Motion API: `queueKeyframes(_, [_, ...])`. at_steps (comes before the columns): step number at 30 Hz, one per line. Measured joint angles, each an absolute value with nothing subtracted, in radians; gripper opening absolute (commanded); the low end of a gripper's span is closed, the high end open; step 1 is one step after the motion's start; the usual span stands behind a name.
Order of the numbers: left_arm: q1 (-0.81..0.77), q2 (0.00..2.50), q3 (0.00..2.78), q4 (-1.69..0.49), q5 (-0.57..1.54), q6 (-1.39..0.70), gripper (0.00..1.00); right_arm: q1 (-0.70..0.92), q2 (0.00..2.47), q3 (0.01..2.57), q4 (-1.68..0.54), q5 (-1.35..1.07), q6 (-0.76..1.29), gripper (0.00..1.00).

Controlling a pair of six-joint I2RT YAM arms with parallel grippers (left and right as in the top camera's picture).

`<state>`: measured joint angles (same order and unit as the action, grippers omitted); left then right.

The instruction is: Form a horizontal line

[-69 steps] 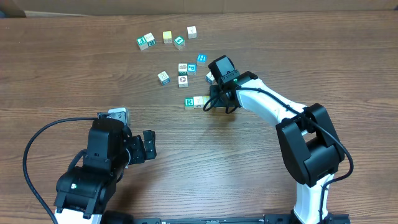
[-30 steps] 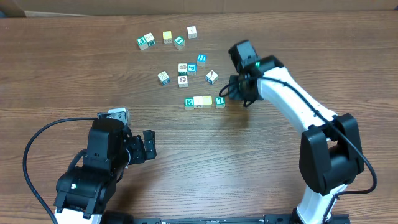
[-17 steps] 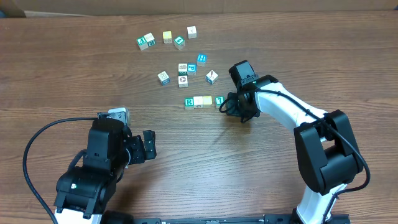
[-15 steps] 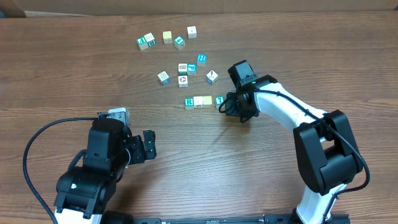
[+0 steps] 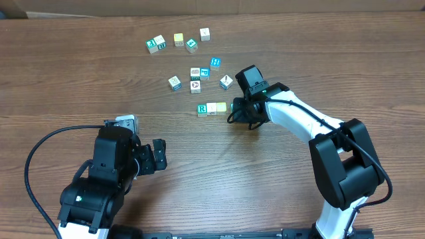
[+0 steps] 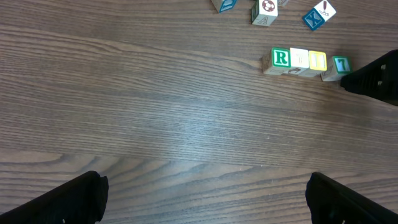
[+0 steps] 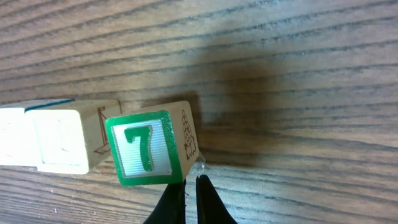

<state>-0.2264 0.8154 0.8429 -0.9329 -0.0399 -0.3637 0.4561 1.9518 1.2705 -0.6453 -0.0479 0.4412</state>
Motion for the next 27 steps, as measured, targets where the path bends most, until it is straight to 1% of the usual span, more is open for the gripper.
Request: queueKeyframes(27, [-0.226,0.815,0.843,-0.933,-0.040,-0.364,1.00,0.480,1.952,1.271,-0.593,-0.098,0.441,0.04])
